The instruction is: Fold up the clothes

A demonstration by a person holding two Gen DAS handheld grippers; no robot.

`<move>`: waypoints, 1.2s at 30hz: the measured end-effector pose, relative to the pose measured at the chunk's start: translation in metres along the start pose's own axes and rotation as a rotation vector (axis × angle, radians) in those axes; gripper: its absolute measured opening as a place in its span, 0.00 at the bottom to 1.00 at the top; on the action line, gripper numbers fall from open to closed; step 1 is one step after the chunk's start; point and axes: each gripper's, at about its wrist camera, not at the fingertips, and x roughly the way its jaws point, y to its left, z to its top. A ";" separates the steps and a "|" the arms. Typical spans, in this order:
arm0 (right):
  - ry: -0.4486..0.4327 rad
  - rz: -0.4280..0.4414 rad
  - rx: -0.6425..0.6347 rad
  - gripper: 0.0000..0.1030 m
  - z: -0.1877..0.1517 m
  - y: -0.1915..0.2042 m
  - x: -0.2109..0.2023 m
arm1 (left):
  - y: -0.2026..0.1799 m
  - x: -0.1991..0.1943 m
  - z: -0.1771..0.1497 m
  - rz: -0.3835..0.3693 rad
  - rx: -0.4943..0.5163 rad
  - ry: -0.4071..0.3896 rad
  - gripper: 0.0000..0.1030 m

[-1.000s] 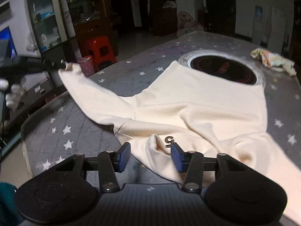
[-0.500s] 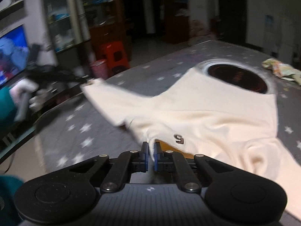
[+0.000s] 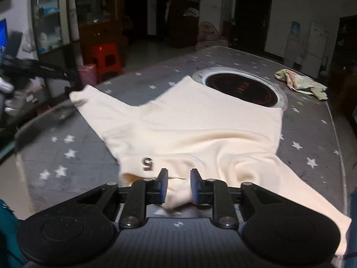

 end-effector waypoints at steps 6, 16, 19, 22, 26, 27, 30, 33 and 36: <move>0.029 -0.044 -0.071 0.34 -0.001 0.014 0.020 | -0.098 0.013 -0.019 -0.318 0.222 0.075 0.16; 0.049 -0.090 -0.101 0.06 -0.012 0.017 0.029 | -0.171 0.048 -0.060 -0.402 0.480 0.190 0.25; 0.023 -0.087 -0.081 0.03 -0.013 0.014 0.021 | -0.166 0.056 -0.065 -0.399 0.498 0.210 0.14; -0.010 -0.090 -0.045 0.01 -0.013 0.008 0.010 | -0.161 0.059 -0.063 -0.398 0.491 0.192 0.06; -0.038 -0.093 0.017 0.01 -0.015 0.000 -0.009 | -0.148 0.044 -0.052 -0.467 0.420 0.104 0.05; -0.035 -0.100 0.020 0.01 -0.017 -0.001 -0.013 | -0.145 0.041 -0.051 -0.484 0.413 0.090 0.05; 0.012 -0.061 0.017 0.03 -0.023 -0.003 -0.014 | -0.139 0.039 -0.056 -0.500 0.443 0.109 0.05; -0.008 -0.070 0.010 0.07 -0.021 -0.001 -0.017 | -0.137 0.042 -0.064 -0.513 0.473 0.158 0.05; -0.039 -0.063 0.012 0.16 -0.014 -0.001 -0.012 | -0.139 0.040 -0.067 -0.535 0.500 0.176 0.05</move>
